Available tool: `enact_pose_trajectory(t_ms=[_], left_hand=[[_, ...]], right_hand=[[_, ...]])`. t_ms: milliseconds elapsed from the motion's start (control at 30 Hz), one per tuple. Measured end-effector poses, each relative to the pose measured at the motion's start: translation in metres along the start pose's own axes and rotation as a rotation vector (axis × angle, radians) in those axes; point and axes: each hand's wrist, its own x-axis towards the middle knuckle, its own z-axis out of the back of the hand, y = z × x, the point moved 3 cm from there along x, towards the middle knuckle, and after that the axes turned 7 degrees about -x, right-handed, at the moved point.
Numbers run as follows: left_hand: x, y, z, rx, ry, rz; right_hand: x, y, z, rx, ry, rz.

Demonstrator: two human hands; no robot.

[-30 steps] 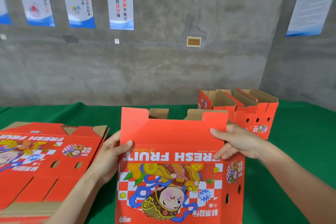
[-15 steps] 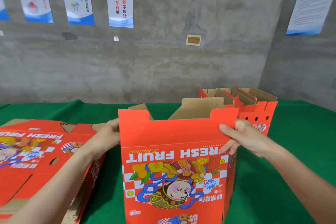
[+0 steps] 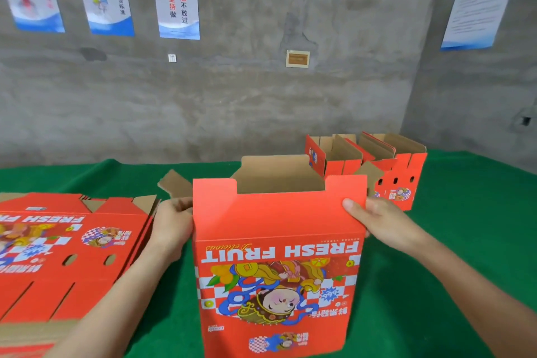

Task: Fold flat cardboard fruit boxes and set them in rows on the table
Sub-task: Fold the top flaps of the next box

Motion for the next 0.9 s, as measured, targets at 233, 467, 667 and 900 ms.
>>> enact_pose_trajectory(t_ms=[233, 467, 667, 900], left_hand=[[-0.021, 0.019, -0.007, -0.321, -0.427, 0.039], [-0.028, 0.025, -0.013, -0.202, -0.335, 0.018], [-0.032, 0.018, -0.006, -0.049, -0.163, -0.111], [-0.033, 0.013, -0.006, 0.407, -0.169, -0.325]], right_hand=[[0.002, -0.012, -0.029, 0.356, -0.233, -0.307], [0.012, -0.008, -0.037, 0.556, -0.229, -0.442], [0.019, -0.010, -0.046, 0.479, -0.263, -0.413], [0.001, -0.007, -0.058, -0.099, -0.341, -0.094]])
